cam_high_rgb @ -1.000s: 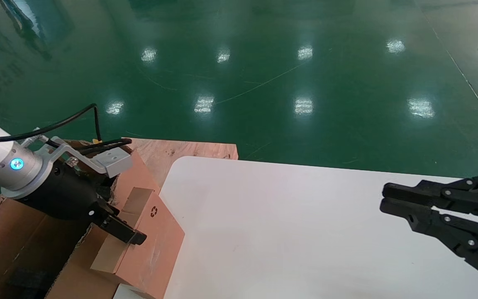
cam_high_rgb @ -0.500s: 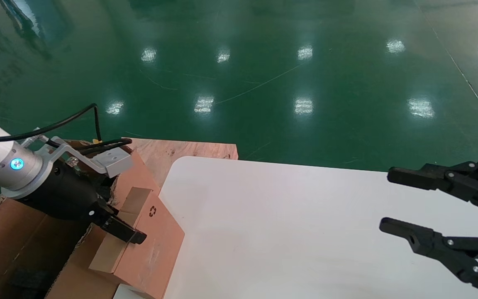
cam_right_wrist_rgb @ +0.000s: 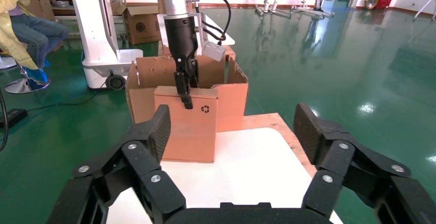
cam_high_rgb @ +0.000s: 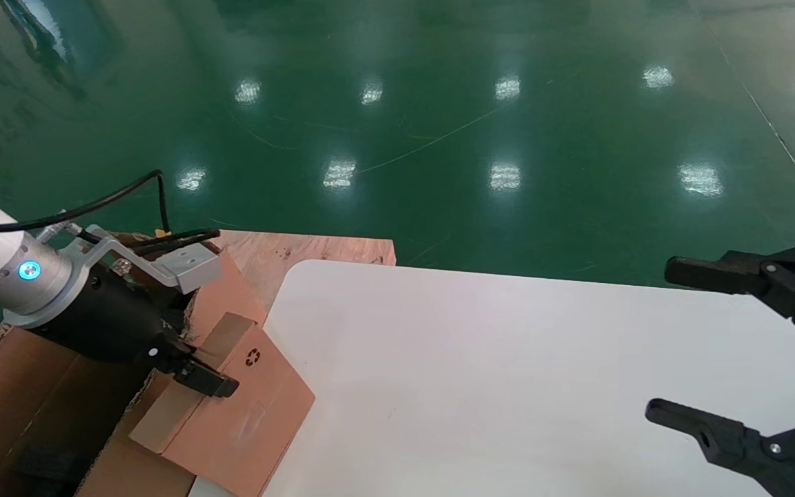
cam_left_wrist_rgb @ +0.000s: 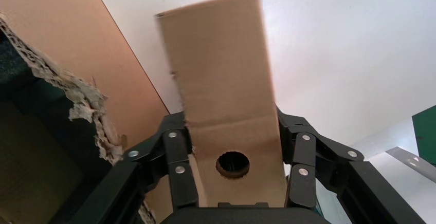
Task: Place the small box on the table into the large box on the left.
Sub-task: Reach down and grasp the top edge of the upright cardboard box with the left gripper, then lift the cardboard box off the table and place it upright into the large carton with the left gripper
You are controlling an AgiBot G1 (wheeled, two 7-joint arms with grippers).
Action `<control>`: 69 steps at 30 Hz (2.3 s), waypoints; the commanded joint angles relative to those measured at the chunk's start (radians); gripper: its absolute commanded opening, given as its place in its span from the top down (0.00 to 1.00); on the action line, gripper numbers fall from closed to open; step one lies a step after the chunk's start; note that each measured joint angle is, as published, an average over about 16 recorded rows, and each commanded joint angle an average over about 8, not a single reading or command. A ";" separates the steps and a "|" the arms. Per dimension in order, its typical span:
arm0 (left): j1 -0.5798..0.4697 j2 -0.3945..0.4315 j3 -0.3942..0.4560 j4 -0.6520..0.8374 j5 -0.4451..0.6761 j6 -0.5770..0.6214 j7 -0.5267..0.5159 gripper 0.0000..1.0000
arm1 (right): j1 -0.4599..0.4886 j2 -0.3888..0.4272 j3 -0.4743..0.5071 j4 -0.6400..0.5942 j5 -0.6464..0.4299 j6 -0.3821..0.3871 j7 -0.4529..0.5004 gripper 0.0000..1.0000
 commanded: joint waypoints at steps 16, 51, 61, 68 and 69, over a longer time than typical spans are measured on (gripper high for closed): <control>-0.210 0.075 -0.098 0.114 0.080 -0.059 0.139 1.00 | 0.000 0.000 -0.001 0.000 0.000 0.000 0.000 0.00; -0.637 -0.287 0.333 0.104 0.317 0.054 0.123 1.00 | 0.001 0.001 -0.002 0.000 0.001 0.001 -0.001 0.00; -0.511 -0.396 0.439 0.024 0.240 -0.082 0.043 1.00 | 0.001 0.001 -0.002 0.000 0.002 0.001 -0.001 0.00; -0.465 -0.413 0.473 -0.005 0.204 -0.209 0.047 1.00 | 0.001 0.001 -0.003 0.000 0.002 0.001 -0.001 0.00; -0.460 -0.410 0.476 -0.005 0.204 -0.223 0.048 1.00 | 0.001 0.001 -0.003 0.000 0.002 0.001 -0.001 0.00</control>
